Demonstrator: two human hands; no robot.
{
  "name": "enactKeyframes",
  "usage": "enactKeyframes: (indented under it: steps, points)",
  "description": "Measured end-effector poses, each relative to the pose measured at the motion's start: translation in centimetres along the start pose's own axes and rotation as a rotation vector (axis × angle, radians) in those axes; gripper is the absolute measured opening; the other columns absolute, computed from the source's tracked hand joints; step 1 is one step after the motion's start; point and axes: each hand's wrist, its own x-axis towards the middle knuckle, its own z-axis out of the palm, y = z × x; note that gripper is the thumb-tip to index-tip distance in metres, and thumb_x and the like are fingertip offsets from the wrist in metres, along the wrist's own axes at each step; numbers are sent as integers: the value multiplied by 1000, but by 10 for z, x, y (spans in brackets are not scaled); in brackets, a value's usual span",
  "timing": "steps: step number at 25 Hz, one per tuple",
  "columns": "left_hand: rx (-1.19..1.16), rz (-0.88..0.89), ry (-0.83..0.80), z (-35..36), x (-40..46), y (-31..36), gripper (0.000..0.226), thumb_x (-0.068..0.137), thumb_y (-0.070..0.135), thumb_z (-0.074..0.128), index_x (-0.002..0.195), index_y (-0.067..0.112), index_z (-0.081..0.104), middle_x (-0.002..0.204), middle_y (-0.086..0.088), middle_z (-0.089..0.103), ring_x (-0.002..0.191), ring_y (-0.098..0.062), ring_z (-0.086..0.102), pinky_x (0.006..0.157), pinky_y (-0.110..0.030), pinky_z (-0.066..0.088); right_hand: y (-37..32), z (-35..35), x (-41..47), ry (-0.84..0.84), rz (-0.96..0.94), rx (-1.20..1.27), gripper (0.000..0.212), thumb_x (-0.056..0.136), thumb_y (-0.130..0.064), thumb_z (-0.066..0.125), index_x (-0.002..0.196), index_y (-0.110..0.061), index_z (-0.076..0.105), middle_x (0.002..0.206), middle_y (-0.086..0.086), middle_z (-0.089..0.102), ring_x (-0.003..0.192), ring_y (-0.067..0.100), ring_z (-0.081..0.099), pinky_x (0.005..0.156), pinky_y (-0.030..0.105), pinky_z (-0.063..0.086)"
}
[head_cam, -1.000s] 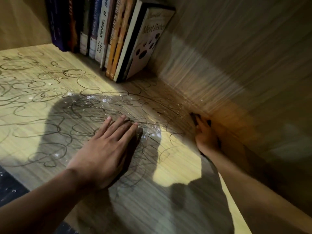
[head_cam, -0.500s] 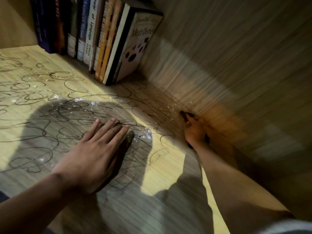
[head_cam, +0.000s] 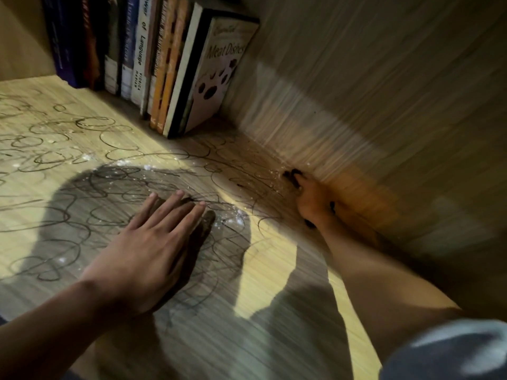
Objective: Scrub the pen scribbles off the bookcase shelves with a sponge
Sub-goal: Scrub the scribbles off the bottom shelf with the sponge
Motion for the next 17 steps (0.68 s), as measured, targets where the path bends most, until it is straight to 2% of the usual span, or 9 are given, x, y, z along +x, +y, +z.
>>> enactKeyframes:
  steps: [2, 5, 8, 10, 12, 14, 17]
  points:
    - [9, 4, 2, 0, 1, 0, 64, 95, 40, 29, 150, 8, 28, 150, -11, 40, 145, -27, 24, 114, -44, 12, 22, -12, 0, -78, -71, -4, 57, 92, -2, 40, 143, -28, 42, 146, 2, 42, 126, 33, 46, 105, 45, 38]
    - [9, -8, 1, -1, 1, 0, 64, 95, 40, 29, 150, 8, 28, 150, -12, 41, 145, -28, 24, 115, -44, 11, 53, -26, -16, -88, 116, -71, 58, 94, -5, 38, 144, -35, 37, 148, 1, 40, 128, 31, 43, 106, 44, 37]
    - [3, -30, -5, 0, 1, 1, 63, 96, 40, 28, 151, 8, 28, 150, -12, 41, 146, -28, 22, 115, -45, 10, 33, -23, -20, -34, 193, -286, 55, 93, -11, 40, 143, -33, 38, 144, 3, 45, 127, 34, 44, 107, 44, 36]
    - [11, -35, -6, 2, 0, 1, 64, 96, 40, 28, 152, 10, 26, 151, -11, 39, 147, -27, 19, 116, -45, 10, 5, -13, -9, 0, 189, -244, 54, 93, -13, 41, 143, -34, 39, 146, 0, 42, 127, 34, 43, 106, 43, 34]
    - [16, -24, -6, 2, 1, 1, 65, 95, 40, 29, 151, 10, 26, 150, -11, 40, 146, -27, 21, 115, -46, 11, -11, -7, -7, 2, 139, -108, 57, 91, -12, 40, 143, -36, 39, 149, -6, 37, 128, 35, 39, 106, 46, 28]
    - [6, -16, -11, 2, 1, 1, 65, 94, 40, 30, 151, 9, 28, 149, -11, 42, 146, -27, 22, 115, -47, 13, -9, -3, -24, 18, 3, 30, 62, 85, -7, 38, 141, -32, 44, 146, -5, 42, 130, 36, 38, 109, 50, 27]
    - [-6, -26, 4, 0, 1, 3, 64, 96, 43, 27, 150, 9, 30, 149, -12, 42, 145, -29, 24, 114, -47, 14, 12, -21, -71, -12, -199, 61, 61, 91, 4, 41, 141, -31, 45, 149, -8, 39, 136, 23, 29, 114, 38, 15]
